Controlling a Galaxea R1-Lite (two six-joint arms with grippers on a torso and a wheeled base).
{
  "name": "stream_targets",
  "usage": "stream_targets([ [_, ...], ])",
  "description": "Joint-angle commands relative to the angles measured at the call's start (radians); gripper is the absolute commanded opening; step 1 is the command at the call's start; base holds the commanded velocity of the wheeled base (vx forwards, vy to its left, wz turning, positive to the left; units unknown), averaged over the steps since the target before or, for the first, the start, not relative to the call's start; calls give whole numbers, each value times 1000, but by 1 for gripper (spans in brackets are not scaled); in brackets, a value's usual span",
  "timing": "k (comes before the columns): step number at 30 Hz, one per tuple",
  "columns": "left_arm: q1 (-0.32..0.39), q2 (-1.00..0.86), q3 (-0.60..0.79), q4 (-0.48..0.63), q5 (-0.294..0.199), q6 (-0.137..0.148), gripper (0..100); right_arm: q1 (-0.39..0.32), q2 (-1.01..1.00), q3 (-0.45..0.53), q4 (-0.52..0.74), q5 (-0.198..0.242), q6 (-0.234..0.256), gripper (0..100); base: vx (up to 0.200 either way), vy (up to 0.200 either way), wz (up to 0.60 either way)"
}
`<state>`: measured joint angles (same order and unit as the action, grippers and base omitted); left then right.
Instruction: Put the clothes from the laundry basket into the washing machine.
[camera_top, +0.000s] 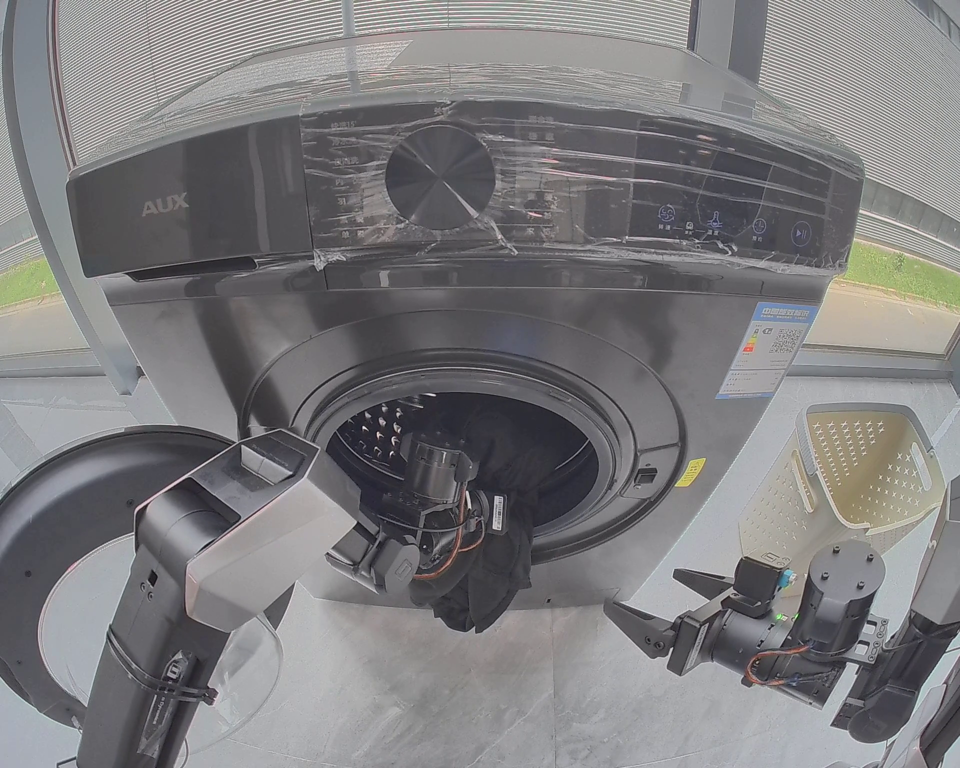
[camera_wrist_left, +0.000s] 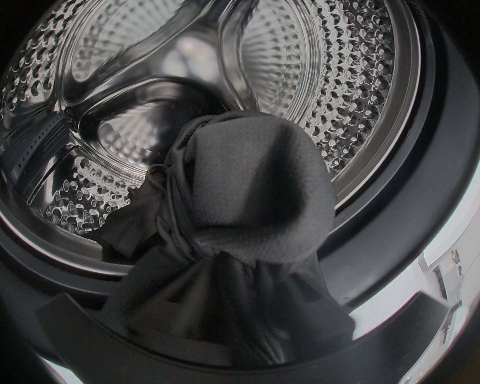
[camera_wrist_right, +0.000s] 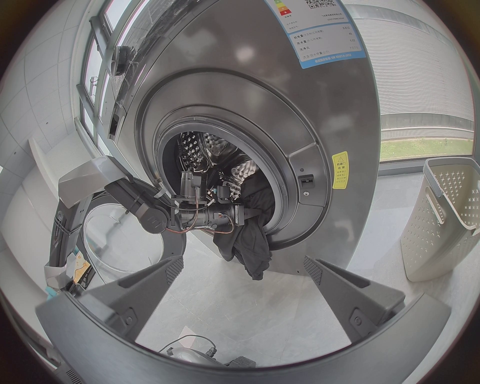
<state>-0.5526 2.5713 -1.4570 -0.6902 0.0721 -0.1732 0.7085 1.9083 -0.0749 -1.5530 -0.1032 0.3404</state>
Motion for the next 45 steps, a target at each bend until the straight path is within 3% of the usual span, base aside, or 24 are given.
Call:
stream_targets([
  [1, 5, 27, -13, 1, 0, -2, 0, 2, 0, -2, -10, 0, 0, 100, 0, 0, 0],
  [6, 10, 20, -31, -3, 8, -3, 0, 2, 3, -6, -10, 0, 0, 100, 0, 0, 0],
  [13, 54, 24, -183, -66, 97, -12, 0, 2, 3, -6, -10, 0, 0, 100, 0, 0, 0],
  [18, 71, 27, -240, -71, 112, -26, 0, 2, 3, -6, -10, 0, 0, 100, 0, 0, 0],
  [21, 72, 26, -256, -69, 113, -52, 0, 2, 3, -5, -10, 0, 0, 100, 0, 0, 0],
  [24, 71, 26, -252, -71, 113, -55, 0, 2, 3, -6, -10, 0, 0, 100, 0, 0, 0],
  [25, 71, 27, -252, -71, 113, -55, 100, 2, 3, -6, -10, 0, 0, 100, 0, 0, 0],
  [33, 56, -23, -160, -71, 100, -86, 100, 0, 3, -5, -10, 0, 0, 100, 0, 0, 0],
  [38, 20, -102, 10, -57, 54, -81, 100, 2, 2, -5, -9, 0, -1, 100, 0, 0, 0],
  [45, 14, -102, 93, -45, 51, -52, 100, 2, 5, -5, -10, 0, -1, 100, 0, 0, 0],
])
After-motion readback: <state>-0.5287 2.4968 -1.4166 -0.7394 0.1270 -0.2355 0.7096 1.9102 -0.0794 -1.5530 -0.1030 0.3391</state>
